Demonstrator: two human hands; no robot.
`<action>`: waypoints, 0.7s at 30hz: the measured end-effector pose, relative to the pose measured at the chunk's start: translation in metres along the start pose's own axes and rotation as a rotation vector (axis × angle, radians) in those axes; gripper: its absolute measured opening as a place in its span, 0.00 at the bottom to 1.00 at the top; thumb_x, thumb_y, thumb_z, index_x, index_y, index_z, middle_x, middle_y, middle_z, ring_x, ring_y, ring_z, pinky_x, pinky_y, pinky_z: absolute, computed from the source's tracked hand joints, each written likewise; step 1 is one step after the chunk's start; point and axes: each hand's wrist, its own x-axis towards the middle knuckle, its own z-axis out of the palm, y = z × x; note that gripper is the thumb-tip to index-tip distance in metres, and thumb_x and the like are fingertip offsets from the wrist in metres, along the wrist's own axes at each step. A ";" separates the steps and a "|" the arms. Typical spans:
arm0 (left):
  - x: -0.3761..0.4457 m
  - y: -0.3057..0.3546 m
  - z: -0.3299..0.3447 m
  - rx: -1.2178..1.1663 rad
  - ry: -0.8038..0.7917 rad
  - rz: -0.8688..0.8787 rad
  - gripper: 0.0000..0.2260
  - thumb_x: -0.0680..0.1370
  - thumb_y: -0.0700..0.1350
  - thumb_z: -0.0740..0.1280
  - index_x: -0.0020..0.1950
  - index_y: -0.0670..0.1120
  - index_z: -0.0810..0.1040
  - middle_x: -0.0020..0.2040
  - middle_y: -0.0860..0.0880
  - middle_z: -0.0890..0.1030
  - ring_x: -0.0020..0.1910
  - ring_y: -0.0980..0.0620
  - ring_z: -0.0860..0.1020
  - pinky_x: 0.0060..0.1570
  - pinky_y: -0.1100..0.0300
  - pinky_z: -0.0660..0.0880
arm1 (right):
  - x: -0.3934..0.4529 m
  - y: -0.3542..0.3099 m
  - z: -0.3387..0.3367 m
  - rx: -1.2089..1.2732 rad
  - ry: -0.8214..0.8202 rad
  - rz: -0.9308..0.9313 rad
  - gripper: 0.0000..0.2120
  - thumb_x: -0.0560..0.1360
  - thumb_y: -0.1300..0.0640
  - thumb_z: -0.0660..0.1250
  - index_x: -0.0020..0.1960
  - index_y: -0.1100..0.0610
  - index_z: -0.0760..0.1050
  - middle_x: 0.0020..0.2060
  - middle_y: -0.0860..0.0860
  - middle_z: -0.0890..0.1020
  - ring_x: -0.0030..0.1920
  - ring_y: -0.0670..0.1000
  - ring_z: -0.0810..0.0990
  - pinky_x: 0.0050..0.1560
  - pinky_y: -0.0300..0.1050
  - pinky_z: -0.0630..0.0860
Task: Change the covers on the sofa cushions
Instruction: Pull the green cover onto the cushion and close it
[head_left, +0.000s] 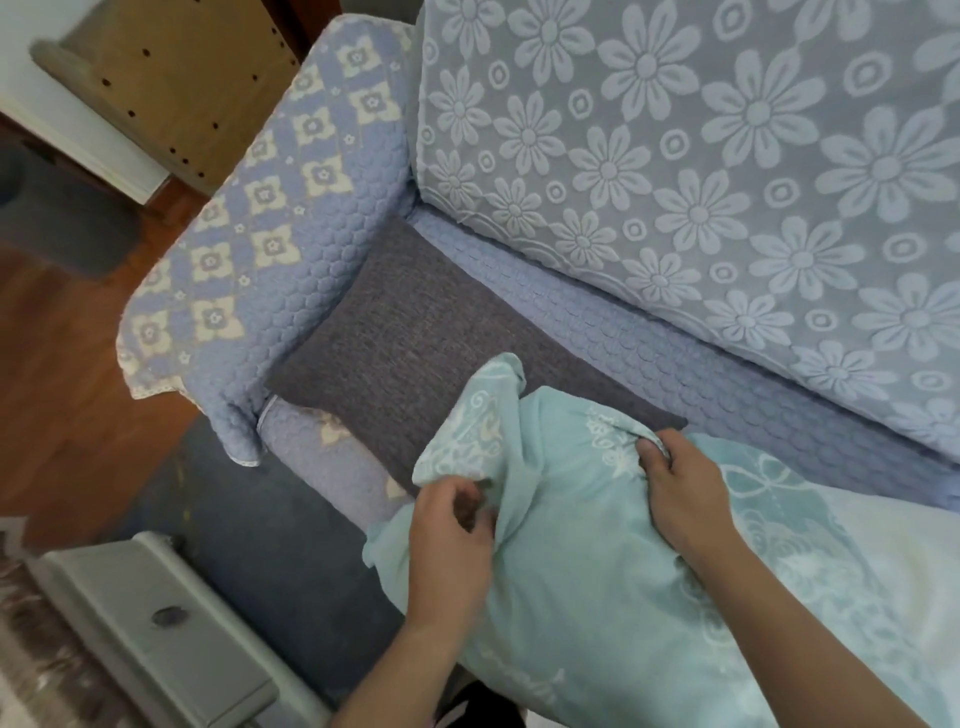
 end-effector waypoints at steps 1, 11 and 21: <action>0.000 -0.006 -0.003 0.077 -0.035 -0.002 0.10 0.75 0.40 0.72 0.42 0.52 0.75 0.44 0.55 0.77 0.44 0.59 0.77 0.48 0.57 0.76 | 0.000 -0.001 0.000 -0.004 0.007 0.004 0.14 0.83 0.52 0.60 0.42 0.59 0.71 0.34 0.51 0.76 0.37 0.51 0.72 0.37 0.49 0.60; 0.035 -0.022 -0.004 0.266 -0.292 0.139 0.09 0.76 0.54 0.72 0.47 0.55 0.73 0.47 0.60 0.75 0.49 0.62 0.74 0.45 0.64 0.69 | 0.005 0.002 -0.006 0.105 -0.013 0.063 0.11 0.81 0.49 0.64 0.43 0.54 0.75 0.38 0.49 0.78 0.41 0.48 0.76 0.43 0.49 0.68; 0.043 -0.061 -0.010 0.438 -0.460 0.321 0.13 0.75 0.63 0.65 0.45 0.53 0.75 0.44 0.58 0.76 0.44 0.57 0.72 0.45 0.59 0.69 | 0.005 0.000 -0.003 0.122 -0.013 0.107 0.12 0.81 0.49 0.64 0.41 0.53 0.74 0.38 0.50 0.78 0.41 0.50 0.75 0.43 0.48 0.67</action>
